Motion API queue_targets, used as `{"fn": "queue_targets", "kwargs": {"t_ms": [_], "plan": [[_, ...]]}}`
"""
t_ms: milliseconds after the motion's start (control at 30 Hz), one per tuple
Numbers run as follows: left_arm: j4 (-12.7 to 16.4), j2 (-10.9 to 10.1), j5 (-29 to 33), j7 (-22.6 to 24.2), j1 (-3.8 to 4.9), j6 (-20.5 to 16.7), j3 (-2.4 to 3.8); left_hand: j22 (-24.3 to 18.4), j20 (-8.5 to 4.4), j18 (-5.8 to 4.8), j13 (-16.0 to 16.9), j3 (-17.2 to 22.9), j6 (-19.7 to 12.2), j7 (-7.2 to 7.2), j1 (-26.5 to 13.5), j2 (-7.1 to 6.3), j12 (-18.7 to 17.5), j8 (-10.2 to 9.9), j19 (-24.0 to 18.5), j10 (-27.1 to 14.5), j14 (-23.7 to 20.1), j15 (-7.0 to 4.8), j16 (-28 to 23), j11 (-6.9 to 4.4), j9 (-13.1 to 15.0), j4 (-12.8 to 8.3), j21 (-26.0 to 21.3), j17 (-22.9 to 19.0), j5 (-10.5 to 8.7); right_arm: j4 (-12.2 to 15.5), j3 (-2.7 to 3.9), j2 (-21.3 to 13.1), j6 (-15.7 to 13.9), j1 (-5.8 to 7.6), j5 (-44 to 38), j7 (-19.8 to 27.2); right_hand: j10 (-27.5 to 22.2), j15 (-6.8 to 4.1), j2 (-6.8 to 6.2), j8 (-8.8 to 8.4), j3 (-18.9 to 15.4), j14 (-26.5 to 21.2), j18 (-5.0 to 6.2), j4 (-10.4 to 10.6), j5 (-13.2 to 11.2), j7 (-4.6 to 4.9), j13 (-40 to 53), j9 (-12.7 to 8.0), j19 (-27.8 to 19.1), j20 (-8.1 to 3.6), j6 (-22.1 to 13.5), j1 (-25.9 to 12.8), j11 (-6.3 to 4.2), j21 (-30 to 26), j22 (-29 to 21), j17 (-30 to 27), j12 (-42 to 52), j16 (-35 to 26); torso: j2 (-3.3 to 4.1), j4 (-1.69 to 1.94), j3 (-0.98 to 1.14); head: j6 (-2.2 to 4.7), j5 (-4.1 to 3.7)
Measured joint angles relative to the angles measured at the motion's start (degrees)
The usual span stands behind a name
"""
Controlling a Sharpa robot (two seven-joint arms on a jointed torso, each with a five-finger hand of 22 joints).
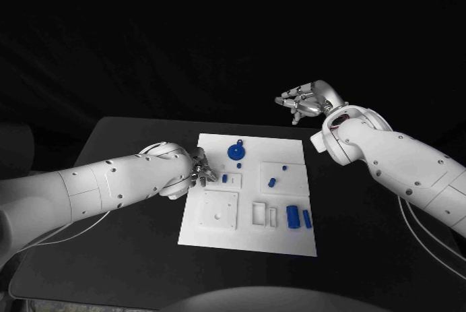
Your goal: Assemble the parts on the task board
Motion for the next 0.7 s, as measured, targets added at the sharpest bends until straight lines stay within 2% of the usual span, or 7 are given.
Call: {"fn": "queue_targets", "kwargs": {"t_ms": [200, 333, 400, 467, 600, 700], "plan": [[-0.6, 0.3, 0.0, 0.0, -0.01, 0.3, 0.05, 0.0, 0.0, -0.01, -0.1, -0.4, 0.0, 0.0, 0.0, -0.03, 0.0, 0.2, 0.0, 0.0, 0.0, 0.01, 0.0, 0.01, 0.1, 0.3, 0.0, 0.0, -0.18, 0.0, 0.0, 0.0, 0.0, -0.05, 0.0, 0.0, 0.0, 0.0, 0.0, 0.0, 0.0, 0.0, 0.0, 0.0, 0.0, 0.0, 0.0, 0.0, 0.0, 0.0, 0.0, 0.0, 0.0, 0.0, 0.0, 0.0, 0.0, 0.0, 0.0, 0.0, 0.0, 0.01, -0.02], [-1.0, 0.5, 0.0, 0.0, -0.01, 0.6, 0.06, 0.0, 0.0, -0.01, -0.1, -2.0, 0.1, -0.08, 0.0, -1.41, 0.0, 0.7, 0.0, 0.0, 0.0, 0.01, 0.0, 0.02, 0.0, 1.8, 0.0, -0.3, -0.78, 0.0, 0.0, 0.0, 0.0, -0.08, 0.0, 0.0, 0.0, 0.0, 0.0, 0.0, 0.0, 0.0, 0.0, 0.0, 0.0, 0.0, 0.0, 0.0, 0.0, 0.0, 0.0, 0.0, 0.0, 0.0, 0.0, 0.0, 0.0, 0.0, 0.01, 0.0, -0.01, -0.04, -0.07], [-1.2, 0.6, 0.0, 0.0, -0.06, 0.7, 0.05, 0.0, 0.0, -0.01, -0.1, -2.6, 0.5, -0.51, -0.1, -1.96, 0.0, 0.4, 0.0, 0.0, 0.0, 0.01, 0.0, 0.02, -0.2, 2.5, 0.0, -0.4, -0.79, 0.0, 0.0, 0.0, 0.0, -0.09, 0.0, 0.0, 0.0, 0.0, 0.0, 0.0, 0.0, 0.0, 0.0, 0.0, 0.0, 0.0, 0.0, 0.0, 0.0, 0.0, 0.0, 0.0, 0.0, 0.0, 0.0, 0.0, 0.0, 0.0, 0.01, 0.0, -0.02, -0.08, -0.1], [-1.4, 0.6, 0.0, 0.0, -0.13, 0.8, 0.03, 0.0, 0.0, -0.01, -0.1, -3.2, 2.0, -1.86, 0.0, -2.8, 0.0, 0.3, 0.0, 0.0, 0.0, 0.01, 0.0, 0.01, -0.4, 3.4, 0.0, -0.4, -0.84, 0.0, 0.0, 0.0, 0.0, -0.1, 0.0, 0.0, 0.0, 0.0, 0.0, 0.0, 0.0, 0.0, 0.0, 0.0, 0.0, 0.0, 0.0, 0.0, 0.0, 0.0, 0.0, 0.0, 0.0, 0.0, 0.0, 0.0, 0.0, 0.0, 0.01, 0.0, -0.03, -0.14, -0.12], [-1.7, 0.7, -0.1, 0.0, -0.17, 0.9, 0.03, 0.0, 0.0, -0.01, -0.1, -3.8, 2.4, -2.16, 0.0, -3.27, 0.0, 0.3, 0.0, 0.0, 0.0, 0.0, 0.0, 0.01, -0.8, 4.3, 0.0, -0.6, -0.87, 0.0, 0.0, 0.0, 0.0, -0.11, 0.0, 0.0, 0.0, 0.0, 0.0, 0.0, 0.0, 0.0, 0.0, 0.0, 0.0, 0.0, 0.0, 0.0, 0.0, 0.0, 0.0, 0.0, 0.0, 0.0, 0.0, 0.0, 0.0, 0.0, 0.01, 0.0, -0.03, -0.18, -0.17], [-1.9, 0.7, -0.2, 0.0, -0.23, 0.9, 0.03, 0.0, 0.0, -0.01, -0.1, -4.2, 3.2, -2.98, 0.0, -3.76, 0.0, 0.3, 0.0, 0.0, 0.0, 0.0, 0.0, 0.01, -1.0, 5.3, 0.0, -0.7, -0.88, 0.0, 0.0, 0.0, 0.0, -0.13, 0.0, 0.0, 0.0, 0.0, 0.0, 0.0, 0.0, 0.0, 0.0, 0.0, 0.0, 0.0, 0.0, 0.0, 0.0, 0.0, 0.0, 0.0, 0.0, 0.0, 0.0, 0.0, 0.0, 0.0, 0.01, 0.02, -0.04, -0.19, -0.2]]}}
